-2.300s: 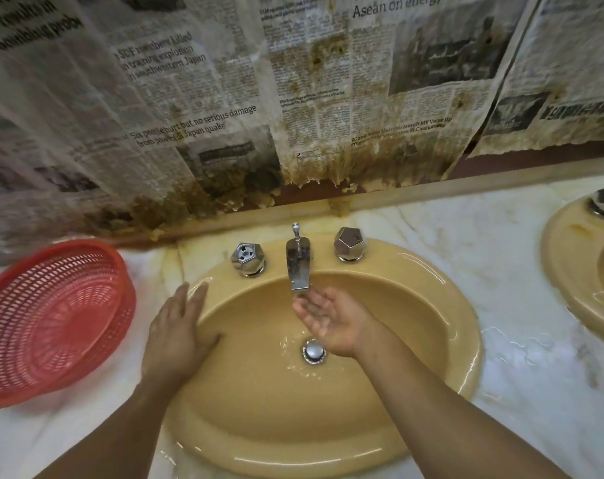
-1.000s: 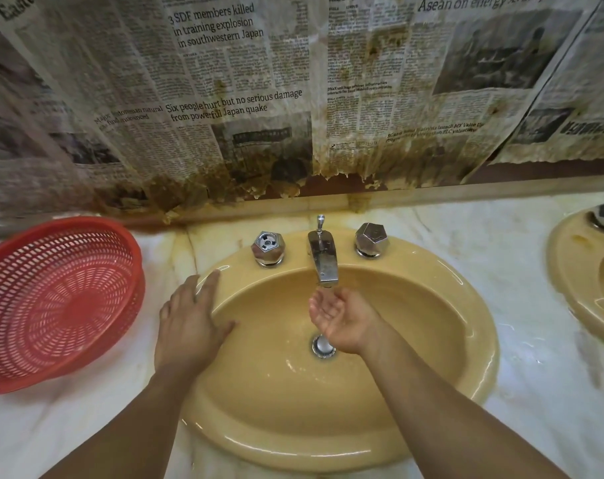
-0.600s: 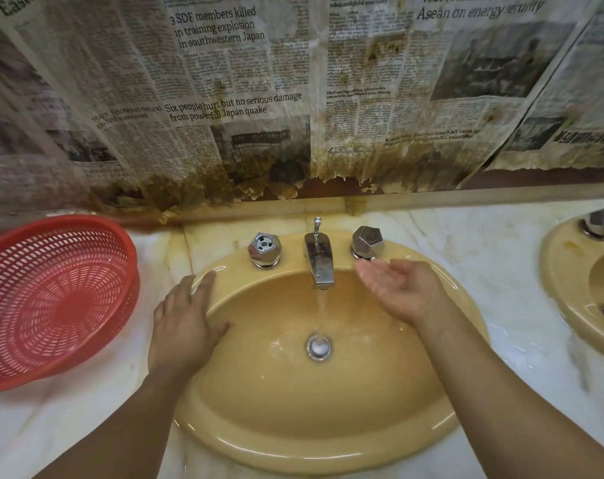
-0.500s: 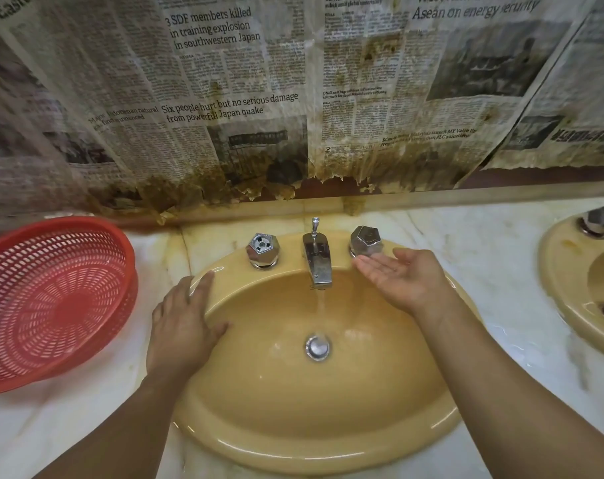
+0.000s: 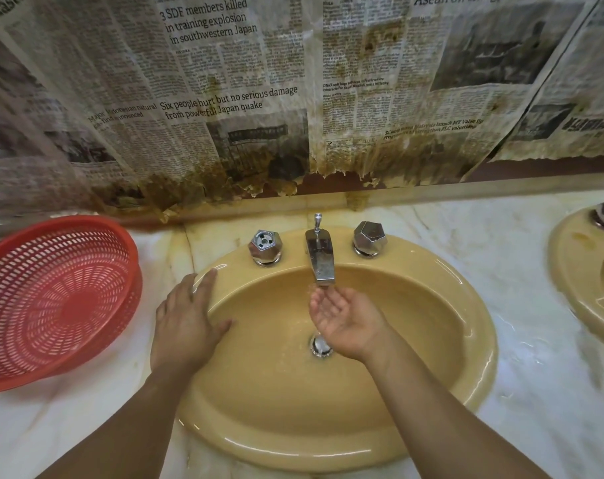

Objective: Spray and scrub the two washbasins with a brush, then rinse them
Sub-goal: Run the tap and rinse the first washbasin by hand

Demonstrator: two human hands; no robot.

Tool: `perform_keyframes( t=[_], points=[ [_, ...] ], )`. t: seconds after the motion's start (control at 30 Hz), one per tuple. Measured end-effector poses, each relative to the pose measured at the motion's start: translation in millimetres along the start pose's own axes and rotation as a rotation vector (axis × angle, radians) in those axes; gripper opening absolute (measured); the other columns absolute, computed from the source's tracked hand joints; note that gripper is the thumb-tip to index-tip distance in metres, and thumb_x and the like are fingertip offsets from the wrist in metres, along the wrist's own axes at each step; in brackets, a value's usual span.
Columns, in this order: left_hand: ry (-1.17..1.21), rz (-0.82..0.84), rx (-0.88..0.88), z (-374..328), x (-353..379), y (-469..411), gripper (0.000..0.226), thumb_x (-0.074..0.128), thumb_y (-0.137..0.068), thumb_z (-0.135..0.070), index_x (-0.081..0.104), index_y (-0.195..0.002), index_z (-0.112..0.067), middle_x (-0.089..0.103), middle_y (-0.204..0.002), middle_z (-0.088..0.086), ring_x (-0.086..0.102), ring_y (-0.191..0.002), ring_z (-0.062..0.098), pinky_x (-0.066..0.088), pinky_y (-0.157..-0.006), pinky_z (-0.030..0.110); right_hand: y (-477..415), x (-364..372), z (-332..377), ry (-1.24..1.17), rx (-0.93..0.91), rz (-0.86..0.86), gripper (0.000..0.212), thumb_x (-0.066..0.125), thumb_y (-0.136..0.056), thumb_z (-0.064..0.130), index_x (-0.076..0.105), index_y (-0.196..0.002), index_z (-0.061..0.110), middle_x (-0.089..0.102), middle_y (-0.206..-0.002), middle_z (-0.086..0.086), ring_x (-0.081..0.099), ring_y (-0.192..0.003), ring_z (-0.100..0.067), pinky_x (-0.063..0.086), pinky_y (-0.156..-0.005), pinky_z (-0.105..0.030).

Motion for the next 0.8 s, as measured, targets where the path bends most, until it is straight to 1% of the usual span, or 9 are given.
perform_keyframes(
  t=[0.07,0.17,0.27,0.33,0.4,0.47,0.53,0.7,0.8],
  points=[
    [0.005,-0.004,0.000,-1,0,0,0.099,0.081,-0.079,-0.054,0.028,-0.160,-0.033,0.035,-0.158,0.008,0.033,-0.144,0.031,0.031,-0.116,0.050,11,-9,16,-0.009,-0.010,0.025,0.024,0.054,-0.101,0.014,0.068,-0.105,-0.005,0.072,-0.084,-0.021,0.071,-0.065,-0.029,0.063,-0.059,-0.035],
    [0.006,-0.007,-0.001,-1,0,0,0.099,0.081,-0.078,-0.053,0.029,-0.159,-0.032,0.035,-0.158,0.009,0.034,-0.144,0.031,0.032,-0.115,0.050,26,-27,59,-0.044,-0.087,0.012,0.019,0.051,-0.095,0.005,0.066,-0.099,-0.006,0.071,-0.078,-0.018,0.071,-0.060,-0.028,0.063,-0.058,-0.034],
    [-0.005,-0.004,0.007,0,1,0,0.098,0.080,-0.080,-0.054,0.027,-0.160,-0.031,0.035,-0.159,0.009,0.033,-0.145,0.032,0.032,-0.115,0.051,30,-33,119,-0.027,-0.258,-0.080,0.025,0.043,-0.101,0.007,0.062,-0.102,-0.009,0.072,-0.080,-0.022,0.071,-0.075,-0.031,0.063,-0.066,-0.035],
    [-0.008,-0.008,0.014,0,1,0,0.098,0.080,-0.080,-0.054,0.028,-0.160,-0.030,0.035,-0.158,0.010,0.033,-0.145,0.032,0.033,-0.115,0.051,23,-25,152,0.130,-0.332,-0.126,0.033,0.039,-0.106,0.014,0.060,-0.106,-0.011,0.070,-0.099,-0.028,0.067,-0.094,-0.036,0.063,-0.068,-0.041],
    [-0.007,-0.004,0.014,0,0,-1,0.099,0.081,-0.079,-0.052,0.028,-0.160,-0.030,0.036,-0.157,0.011,0.034,-0.144,0.032,0.033,-0.115,0.052,14,-5,169,0.394,-0.340,-0.142,0.036,0.039,-0.107,0.019,0.057,-0.111,-0.011,0.064,-0.113,-0.031,0.065,-0.104,-0.038,0.058,-0.082,-0.043],
    [-0.007,0.003,0.014,0,0,-1,0.099,0.081,-0.079,-0.051,0.028,-0.160,-0.030,0.036,-0.157,0.011,0.033,-0.145,0.032,0.033,-0.115,0.052,8,16,174,0.642,-0.337,-0.166,0.037,0.042,-0.108,0.025,0.058,-0.110,-0.009,0.063,-0.108,-0.026,0.064,-0.100,-0.034,0.052,-0.091,-0.042],
    [-0.008,0.000,0.017,1,1,-1,0.099,0.081,-0.079,-0.052,0.028,-0.160,-0.031,0.036,-0.157,0.011,0.033,-0.145,0.032,0.033,-0.115,0.052,5,27,176,0.762,-0.386,-0.202,0.037,0.043,-0.108,0.028,0.059,-0.107,-0.006,0.063,-0.105,-0.023,0.064,-0.095,-0.031,0.051,-0.091,-0.041],
    [-0.009,0.009,0.010,0,2,-2,0.099,0.080,-0.079,-0.054,0.027,-0.160,-0.032,0.035,-0.158,0.010,0.033,-0.145,0.031,0.031,-0.115,0.051,-3,-5,149,0.653,-0.514,-0.283,0.028,0.045,-0.104,0.015,0.062,-0.107,-0.007,0.067,-0.100,-0.021,0.066,-0.083,-0.028,0.056,-0.080,-0.036],
    [-0.008,0.003,0.009,1,2,-2,0.099,0.081,-0.079,-0.054,0.028,-0.160,-0.031,0.036,-0.158,0.010,0.033,-0.145,0.031,0.031,-0.115,0.051,-2,-20,118,0.552,-0.553,-0.277,0.025,0.045,-0.103,0.010,0.065,-0.103,-0.005,0.070,-0.098,-0.022,0.068,-0.078,-0.028,0.057,-0.080,-0.036]
  ],
)
Point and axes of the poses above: each hand's wrist, its own y-axis away from the middle knuckle, its own x-axis out of the palm, z = x × y, the point moved 2 cm from there along -y, towards the middle knuckle
